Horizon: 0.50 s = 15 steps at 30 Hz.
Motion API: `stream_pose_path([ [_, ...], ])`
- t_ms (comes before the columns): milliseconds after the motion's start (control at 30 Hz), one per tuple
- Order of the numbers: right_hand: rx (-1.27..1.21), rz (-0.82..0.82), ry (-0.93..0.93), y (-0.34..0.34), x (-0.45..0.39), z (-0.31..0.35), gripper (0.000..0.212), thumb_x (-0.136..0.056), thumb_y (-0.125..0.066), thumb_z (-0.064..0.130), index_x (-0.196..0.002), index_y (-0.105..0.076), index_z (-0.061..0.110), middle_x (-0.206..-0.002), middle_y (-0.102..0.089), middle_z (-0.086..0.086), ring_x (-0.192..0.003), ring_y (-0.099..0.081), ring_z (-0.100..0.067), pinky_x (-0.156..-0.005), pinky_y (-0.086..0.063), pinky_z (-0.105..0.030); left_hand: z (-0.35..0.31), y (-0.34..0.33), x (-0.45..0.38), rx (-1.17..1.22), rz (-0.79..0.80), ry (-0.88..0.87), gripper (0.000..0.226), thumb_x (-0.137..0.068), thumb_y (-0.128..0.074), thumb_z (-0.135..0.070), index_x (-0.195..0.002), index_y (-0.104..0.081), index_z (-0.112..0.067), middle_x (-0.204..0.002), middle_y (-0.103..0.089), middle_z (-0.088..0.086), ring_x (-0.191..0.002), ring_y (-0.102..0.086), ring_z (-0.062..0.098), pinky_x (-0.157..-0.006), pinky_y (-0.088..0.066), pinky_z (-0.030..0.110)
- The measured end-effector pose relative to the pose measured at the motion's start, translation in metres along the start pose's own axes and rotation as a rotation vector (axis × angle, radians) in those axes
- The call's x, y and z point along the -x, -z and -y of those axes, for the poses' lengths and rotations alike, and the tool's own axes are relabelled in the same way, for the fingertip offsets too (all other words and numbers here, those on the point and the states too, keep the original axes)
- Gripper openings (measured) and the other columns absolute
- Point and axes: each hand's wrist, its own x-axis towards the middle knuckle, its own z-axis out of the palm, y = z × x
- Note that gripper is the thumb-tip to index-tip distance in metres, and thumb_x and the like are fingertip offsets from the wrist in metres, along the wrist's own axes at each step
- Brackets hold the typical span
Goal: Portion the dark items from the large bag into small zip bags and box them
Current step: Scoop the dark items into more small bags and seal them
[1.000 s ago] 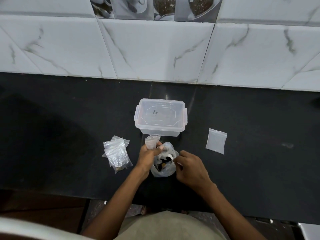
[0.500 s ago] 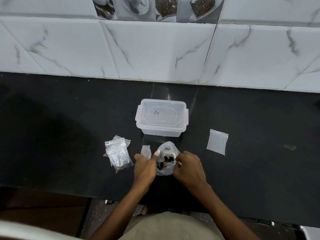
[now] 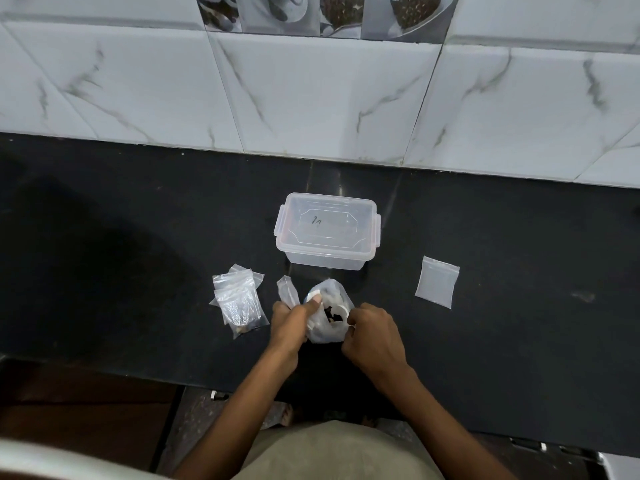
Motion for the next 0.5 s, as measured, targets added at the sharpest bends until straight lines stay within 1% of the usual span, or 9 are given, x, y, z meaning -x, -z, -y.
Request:
stream_pose_path([
  [67, 0.002, 0.006, -0.006, 0.0, 0.0, 0.004, 0.01, -0.081, -0.06, 0.006, -0.072, -0.063, 0.003, -0.074, -0.049, -0.003, -0.062, -0.047, -0.019, -0.049, -0.027, -0.022, 0.003, 0.002, -0.002, -0.036, -0.064, -0.052, 0.042, -0.084, -0.078, -0.036, -0.104, -0.051, -0.01, -0.104, -0.071, 0.014, -0.092, -0.071, 0.027, -0.086, -0.059, 0.045],
  [133, 0.01, 0.013, -0.004, -0.001, 0.0, 0.007, 0.009, -0.083, -0.061, 0.008, -0.078, -0.067, 0.003, -0.077, -0.055, -0.005, -0.064, -0.049, -0.018, -0.053, -0.034, -0.023, 0.004, 0.004, -0.002, -0.115, -0.146, -0.105, 0.043, -0.084, -0.077, -0.039, -0.102, -0.052, -0.009, -0.101, -0.069, 0.014, -0.091, -0.07, 0.028, -0.08, -0.058, 0.043],
  [200, -0.002, 0.016, 0.003, -0.001, 0.0, 0.007, 0.01, -0.083, -0.061, 0.008, -0.08, -0.07, 0.003, -0.078, -0.058, -0.005, -0.064, -0.051, -0.018, -0.056, -0.042, -0.026, 0.005, 0.006, -0.005, -0.129, -0.167, -0.111, 0.042, -0.085, -0.076, -0.039, -0.103, -0.053, -0.008, -0.1, -0.068, 0.014, -0.091, -0.069, 0.028, -0.078, -0.056, 0.041],
  [300, -0.049, 0.001, 0.017, 0.0, -0.001, 0.007, 0.012, -0.079, -0.061, 0.007, -0.076, -0.072, 0.002, -0.075, -0.062, -0.006, -0.062, -0.054, -0.018, -0.054, -0.049, -0.032, 0.005, 0.01, -0.008, -0.103, -0.095, -0.112, 0.031, -0.089, -0.072, -0.033, -0.105, -0.059, -0.01, -0.1, -0.072, 0.01, -0.092, -0.07, 0.024, -0.081, -0.059, 0.041],
  [367, -0.095, -0.006, 0.029, -0.002, -0.001, 0.006, 0.011, -0.076, -0.063, 0.007, -0.074, -0.073, 0.003, -0.073, -0.065, -0.006, -0.061, -0.056, -0.017, -0.055, -0.051, -0.031, 0.006, 0.013, -0.012, -0.078, -0.024, -0.125, 0.021, -0.091, -0.069, -0.026, -0.099, -0.063, -0.007, -0.092, -0.074, 0.007, -0.083, -0.072, 0.019, -0.071, -0.058, 0.034],
  [400, -0.115, -0.007, 0.029, -0.003, -0.001, 0.005, 0.011, -0.075, -0.063, 0.008, -0.073, -0.074, 0.004, -0.073, -0.066, -0.005, -0.061, -0.057, -0.017, -0.056, -0.053, -0.032, 0.006, 0.013, -0.012, -0.065, 0.013, -0.126, 0.014, -0.093, -0.068, -0.021, -0.091, -0.062, -0.009, -0.082, -0.072, 0.005, -0.073, -0.07, 0.015, -0.063, -0.055, 0.03],
  [433, -0.128, -0.005, 0.023, -0.004, -0.001, 0.005, 0.011, -0.073, -0.063, 0.008, -0.072, -0.073, 0.004, -0.073, -0.067, -0.005, -0.062, -0.059, -0.017, -0.058, -0.054, -0.035, 0.006, 0.012, -0.012, -0.049, 0.045, -0.113, 0.014, -0.095, -0.067, -0.016, -0.084, -0.06, -0.012, -0.074, -0.069, 0.003, -0.065, -0.066, 0.013, -0.057, -0.052, 0.027],
  [467, -0.135, -0.003, 0.011, -0.003, -0.001, 0.005, 0.012, -0.072, -0.062, 0.009, -0.071, -0.073, 0.004, -0.073, -0.067, -0.005, -0.063, -0.06, -0.018, -0.06, -0.055, -0.037, 0.007, 0.01, -0.013, -0.022, 0.077, -0.087, 0.017, -0.096, -0.067, -0.013, -0.082, -0.056, -0.013, -0.072, -0.065, 0.003, -0.061, -0.063, 0.013, -0.055, -0.05, 0.027],
  [500, -0.136, -0.006, -0.001, -0.002, -0.002, 0.005, 0.013, -0.07, -0.061, 0.009, -0.071, -0.072, 0.004, -0.072, -0.067, -0.006, -0.063, -0.06, -0.019, -0.06, -0.055, -0.039, 0.007, 0.009, -0.014, 0.011, 0.112, -0.047, 0.017, -0.096, -0.066, -0.012, -0.084, -0.054, -0.014, -0.073, -0.063, 0.005, -0.062, -0.062, 0.015, -0.057, -0.05, 0.028],
])
